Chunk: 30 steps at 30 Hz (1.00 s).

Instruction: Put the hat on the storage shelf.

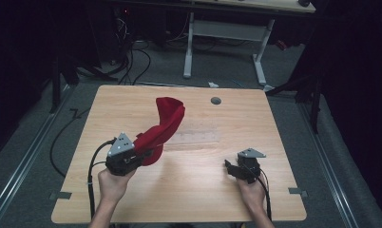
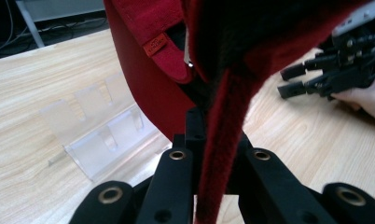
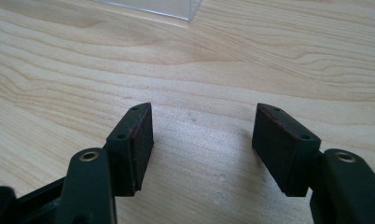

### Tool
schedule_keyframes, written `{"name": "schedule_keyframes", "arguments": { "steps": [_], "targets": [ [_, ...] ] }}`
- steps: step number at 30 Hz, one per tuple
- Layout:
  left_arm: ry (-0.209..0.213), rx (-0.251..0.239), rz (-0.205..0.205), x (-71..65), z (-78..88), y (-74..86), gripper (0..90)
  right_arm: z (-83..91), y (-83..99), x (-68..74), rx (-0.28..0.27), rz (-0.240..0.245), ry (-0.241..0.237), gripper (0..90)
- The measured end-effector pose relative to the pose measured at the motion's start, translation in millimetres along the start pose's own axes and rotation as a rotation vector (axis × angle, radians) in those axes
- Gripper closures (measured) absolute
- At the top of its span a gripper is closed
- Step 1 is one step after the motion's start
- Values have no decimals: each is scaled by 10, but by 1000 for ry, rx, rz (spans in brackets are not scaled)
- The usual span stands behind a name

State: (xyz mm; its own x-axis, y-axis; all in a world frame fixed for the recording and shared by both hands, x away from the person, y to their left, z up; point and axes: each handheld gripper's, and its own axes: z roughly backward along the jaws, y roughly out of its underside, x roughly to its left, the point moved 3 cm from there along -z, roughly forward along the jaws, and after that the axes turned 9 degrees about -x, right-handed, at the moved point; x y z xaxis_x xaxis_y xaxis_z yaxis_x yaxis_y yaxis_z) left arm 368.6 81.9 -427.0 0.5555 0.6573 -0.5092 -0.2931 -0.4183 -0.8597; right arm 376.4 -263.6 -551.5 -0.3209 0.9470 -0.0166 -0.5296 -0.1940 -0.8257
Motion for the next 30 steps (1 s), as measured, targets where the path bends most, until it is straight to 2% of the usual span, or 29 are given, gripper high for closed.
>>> {"name": "schedule_keyframes", "arguments": {
  "steps": [5,13,20,30],
  "targets": [
    [-2,-42,24,26,-14,-126,856,0,1,2,0,1,-1,385],
    [-24,-77,18,107,-67,-238,856,0,1,4,0,4,-4,375],
    [-56,-119,31,229,-118,-367,856,-1,2,6,2,9,-7,362],
    [-103,-138,29,386,-266,-421,856,-2,2,7,1,9,-7,360]
  ]
}}
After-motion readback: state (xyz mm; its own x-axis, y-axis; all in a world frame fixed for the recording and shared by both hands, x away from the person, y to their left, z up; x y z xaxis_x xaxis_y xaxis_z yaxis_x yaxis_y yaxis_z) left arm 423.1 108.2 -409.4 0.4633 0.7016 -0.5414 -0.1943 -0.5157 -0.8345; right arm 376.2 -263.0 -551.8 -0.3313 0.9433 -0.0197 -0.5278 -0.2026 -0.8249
